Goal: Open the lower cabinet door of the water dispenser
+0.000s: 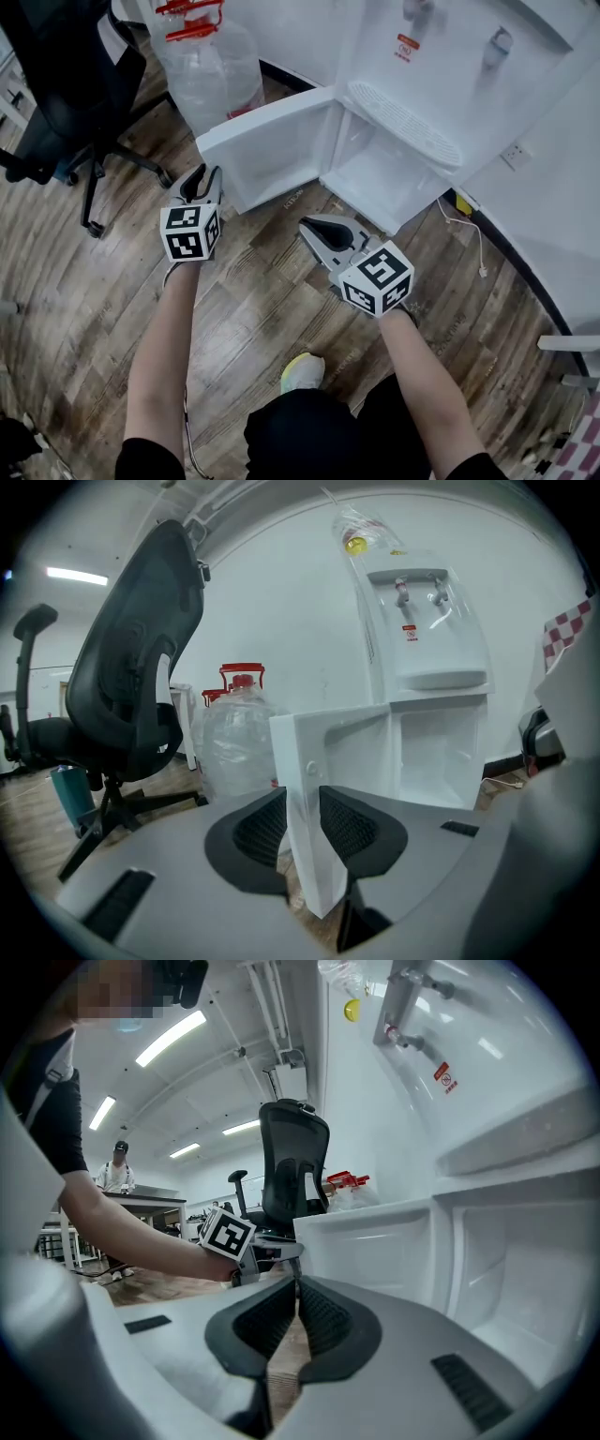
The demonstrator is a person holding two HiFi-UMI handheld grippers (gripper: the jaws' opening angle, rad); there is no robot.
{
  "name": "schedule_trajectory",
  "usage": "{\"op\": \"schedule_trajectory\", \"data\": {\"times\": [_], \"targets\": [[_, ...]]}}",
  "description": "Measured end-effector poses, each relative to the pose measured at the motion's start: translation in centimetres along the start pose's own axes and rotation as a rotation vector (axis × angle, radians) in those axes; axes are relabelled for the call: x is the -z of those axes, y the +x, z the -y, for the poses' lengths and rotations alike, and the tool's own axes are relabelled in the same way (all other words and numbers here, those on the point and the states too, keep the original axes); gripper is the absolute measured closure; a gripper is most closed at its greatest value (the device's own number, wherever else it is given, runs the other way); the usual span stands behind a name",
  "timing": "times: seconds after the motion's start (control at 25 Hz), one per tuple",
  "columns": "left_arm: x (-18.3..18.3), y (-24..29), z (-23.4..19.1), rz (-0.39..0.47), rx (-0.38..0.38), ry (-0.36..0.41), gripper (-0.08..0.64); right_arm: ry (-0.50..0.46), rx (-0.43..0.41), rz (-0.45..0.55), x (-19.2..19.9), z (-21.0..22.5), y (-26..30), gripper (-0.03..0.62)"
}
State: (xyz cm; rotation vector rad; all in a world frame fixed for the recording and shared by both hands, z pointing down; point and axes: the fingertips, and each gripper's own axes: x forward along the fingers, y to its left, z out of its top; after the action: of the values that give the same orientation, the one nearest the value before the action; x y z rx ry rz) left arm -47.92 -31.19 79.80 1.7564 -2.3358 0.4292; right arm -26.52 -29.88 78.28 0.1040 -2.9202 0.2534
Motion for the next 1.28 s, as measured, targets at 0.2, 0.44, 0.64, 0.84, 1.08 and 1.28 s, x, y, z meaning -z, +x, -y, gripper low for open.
{"op": "schedule_trajectory", "data": {"times": [0.2,0.44,0.64,0.84,1.08,1.28], "targets": [[-0.1,0.6,-0.5,-0.008,-0.005,-0.006,0.439,0.02,0.024,0.001,0.0,0.8,-0.7,0.563],[0.1,-1.1,0.7,-0.019,0.003,-0.024,0.439,0.008,0.059,0.012,-0.8,1.0,-1.8,0.563],[-0.2,-3.8,3.7,0.001,0.05,-0.055,0.437,-0.017,0.088,0.032,-1.8,0.3,-3.3,0.563],[-1.2,-6.4,9.3,0.03,0.153,-0.058,0.494,-0.016,0.121,0.054,-2.3,-0.3,-6.3,0.563],[-3.0,-7.8,18.2,0.036,0.336,-0.001,0.546,0.009,0.177,0.06,-1.6,0.9,-11.0,0.566],[-5.2,-8.5,25.5,0.045,0.53,0.001,0.546,0.046,0.237,0.057,-1.0,2.2,-15.4,0.569]]}}
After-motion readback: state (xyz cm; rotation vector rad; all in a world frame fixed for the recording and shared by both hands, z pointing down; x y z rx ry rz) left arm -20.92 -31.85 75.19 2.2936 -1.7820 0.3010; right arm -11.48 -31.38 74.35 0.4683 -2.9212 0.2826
